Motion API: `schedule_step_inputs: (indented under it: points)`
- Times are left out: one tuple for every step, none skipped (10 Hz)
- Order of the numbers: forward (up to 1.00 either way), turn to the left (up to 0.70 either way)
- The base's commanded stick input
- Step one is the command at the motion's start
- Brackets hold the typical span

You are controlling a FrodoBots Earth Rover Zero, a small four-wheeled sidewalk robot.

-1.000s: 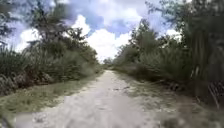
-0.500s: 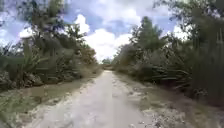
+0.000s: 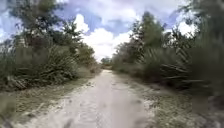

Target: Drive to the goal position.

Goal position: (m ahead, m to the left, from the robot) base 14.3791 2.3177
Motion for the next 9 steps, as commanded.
schedule_step_inputs:
  points:
    - [1.00, 0.00]
    - [1.00, 0.00]
    - [1.00, 0.00]
    - [1.00, 0.00]
    - [1.00, 0.00]
    - [1.00, 0.00]
    - [1.00, 0.00]
    - [1.00, 0.00]
    - [1.00, 0.00]
